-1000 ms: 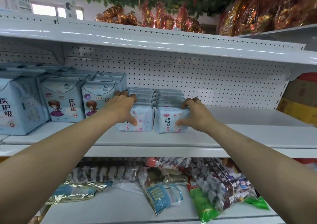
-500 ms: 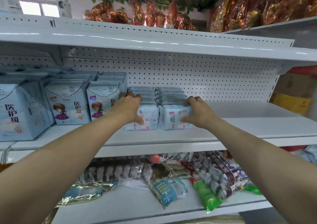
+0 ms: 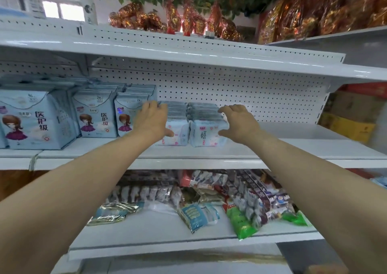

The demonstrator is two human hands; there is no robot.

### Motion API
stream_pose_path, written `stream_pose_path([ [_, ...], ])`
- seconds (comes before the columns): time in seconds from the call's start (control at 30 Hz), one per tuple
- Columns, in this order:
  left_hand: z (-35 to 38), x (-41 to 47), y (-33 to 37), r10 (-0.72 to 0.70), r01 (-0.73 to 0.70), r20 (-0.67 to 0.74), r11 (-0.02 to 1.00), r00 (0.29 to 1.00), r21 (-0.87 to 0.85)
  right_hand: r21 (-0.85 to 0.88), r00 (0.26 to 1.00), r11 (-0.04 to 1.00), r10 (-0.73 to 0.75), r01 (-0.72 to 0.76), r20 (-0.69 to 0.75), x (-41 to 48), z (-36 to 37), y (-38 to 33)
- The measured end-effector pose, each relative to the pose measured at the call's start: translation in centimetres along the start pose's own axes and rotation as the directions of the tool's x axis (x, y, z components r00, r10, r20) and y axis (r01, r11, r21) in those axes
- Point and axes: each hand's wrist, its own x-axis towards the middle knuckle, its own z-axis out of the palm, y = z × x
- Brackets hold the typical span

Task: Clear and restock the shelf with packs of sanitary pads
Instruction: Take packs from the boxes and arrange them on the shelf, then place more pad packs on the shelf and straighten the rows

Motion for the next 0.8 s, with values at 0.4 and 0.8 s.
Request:
stream_pose_path([
  [0.4, -6.1, -13.1, 7.2, -0.076, 0.059, -0.147, 0.991, 0.986, -0.121, 0.085, 0.992, 0.989, -0.115, 0.119, -0.054, -12.1, -7.4, 1.9],
  [0.8, -5.4, -25.5, 15.1, -0.114, 0.094, -0.091, 0.975, 0.989, -0.201, 0.198, 0.991, 0.972, -0.130, 0.124, 0.017, -24.7, -8.1, 4.8],
])
